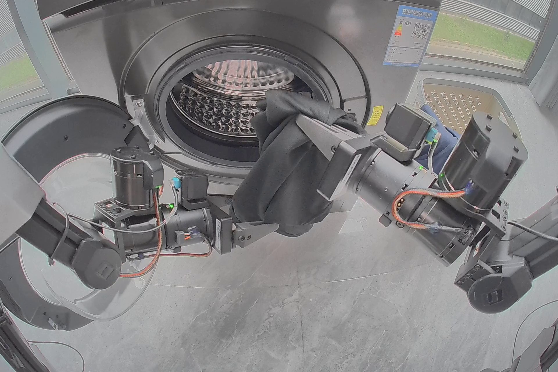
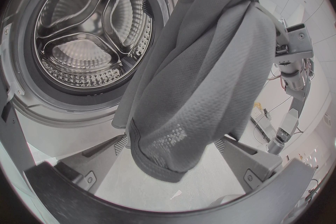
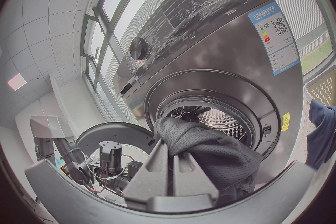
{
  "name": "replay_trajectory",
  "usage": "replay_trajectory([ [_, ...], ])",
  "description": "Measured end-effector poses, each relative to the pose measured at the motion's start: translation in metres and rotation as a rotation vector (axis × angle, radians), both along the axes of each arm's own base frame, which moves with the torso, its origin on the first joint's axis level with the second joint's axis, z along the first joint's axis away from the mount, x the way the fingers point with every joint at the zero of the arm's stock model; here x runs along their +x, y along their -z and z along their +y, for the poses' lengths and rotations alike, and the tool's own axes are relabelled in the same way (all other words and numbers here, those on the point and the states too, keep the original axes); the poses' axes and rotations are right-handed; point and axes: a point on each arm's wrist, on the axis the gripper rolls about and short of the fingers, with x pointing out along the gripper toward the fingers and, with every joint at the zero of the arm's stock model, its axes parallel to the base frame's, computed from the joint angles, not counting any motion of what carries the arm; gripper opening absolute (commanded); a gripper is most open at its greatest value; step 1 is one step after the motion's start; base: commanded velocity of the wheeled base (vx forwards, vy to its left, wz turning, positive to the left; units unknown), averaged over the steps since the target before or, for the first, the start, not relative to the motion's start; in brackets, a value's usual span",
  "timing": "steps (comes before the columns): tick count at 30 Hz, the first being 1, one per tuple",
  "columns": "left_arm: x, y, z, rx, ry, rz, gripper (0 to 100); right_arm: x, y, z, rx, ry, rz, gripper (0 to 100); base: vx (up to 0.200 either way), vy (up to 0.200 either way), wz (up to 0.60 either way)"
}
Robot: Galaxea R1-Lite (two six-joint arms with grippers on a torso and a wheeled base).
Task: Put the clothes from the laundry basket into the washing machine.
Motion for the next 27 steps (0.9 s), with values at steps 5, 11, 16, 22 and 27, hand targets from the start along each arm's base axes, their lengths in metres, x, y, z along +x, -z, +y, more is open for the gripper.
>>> replay_trajectory([
  [5,0.005,0.005,-0.006,0.002,0.008,-0.001,100,-0.001,-0.001,0.0,0.001,-0.003,-0.001,0,0.0,0.0,0.0],
  [11,0.013,0.004,-0.013,-0.02,-0.012,-0.062,100,-0.002,0.0,0.001,-0.001,-0.007,0.0,0,0.0,0.0,0.0],
  [16,0.016,0.004,-0.018,-0.032,-0.008,-0.076,0,-0.003,0.0,0.001,0.0,-0.008,0.0,0,0.0,0.0,0.0],
  [22,0.017,0.003,-0.022,-0.049,-0.023,-0.115,0,-0.004,0.001,0.001,-0.001,-0.011,0.001,0,0.0,0.0,0.0],
  [27,0.015,0.003,-0.027,-0.063,-0.012,-0.138,0,-0.004,0.003,0.001,-0.007,-0.013,0.005,0,0.0,0.0,0.0],
])
